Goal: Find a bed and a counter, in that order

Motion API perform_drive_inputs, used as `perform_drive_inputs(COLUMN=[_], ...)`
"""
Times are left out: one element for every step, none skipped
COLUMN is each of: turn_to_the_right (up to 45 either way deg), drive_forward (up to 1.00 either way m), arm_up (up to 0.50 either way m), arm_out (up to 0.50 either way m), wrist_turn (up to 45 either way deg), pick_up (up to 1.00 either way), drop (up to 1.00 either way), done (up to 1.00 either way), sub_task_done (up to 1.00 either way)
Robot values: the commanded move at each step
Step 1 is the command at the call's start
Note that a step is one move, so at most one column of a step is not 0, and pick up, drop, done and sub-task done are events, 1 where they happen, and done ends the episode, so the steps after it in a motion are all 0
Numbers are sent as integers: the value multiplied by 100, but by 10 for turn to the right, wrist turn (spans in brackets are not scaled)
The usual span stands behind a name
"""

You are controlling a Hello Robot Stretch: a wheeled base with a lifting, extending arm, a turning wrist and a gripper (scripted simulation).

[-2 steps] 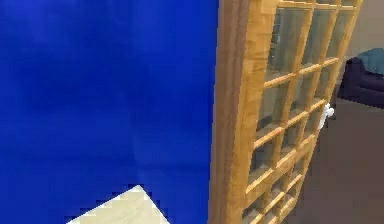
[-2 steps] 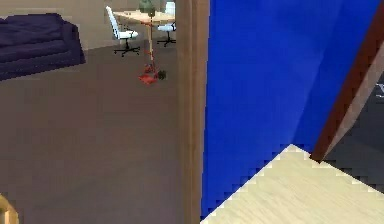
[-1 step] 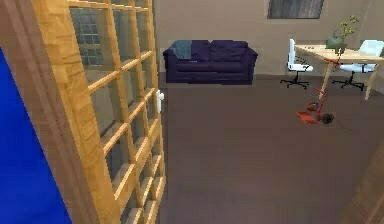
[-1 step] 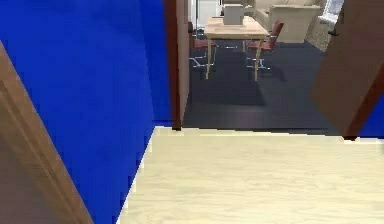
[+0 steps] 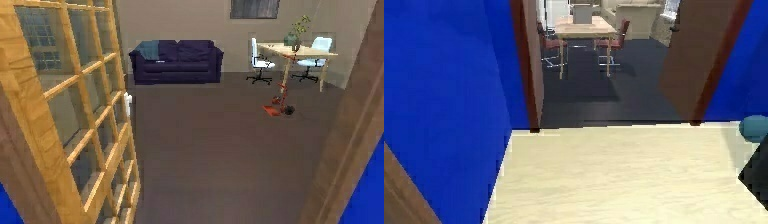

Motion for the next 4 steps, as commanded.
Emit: perform_drive_inputs(turn_to_the_right=[0,90,0,-330], drive_forward=[100,0,35,0], arm_up=[0,0,0,0], arm_out=[0,0,0,0], wrist_turn=[0,0,0,0], pick_up=[0,0,0,0], drop=[0,0,0,0], done=[0,0,0,0], sub_task_done=[0,0,0,0])
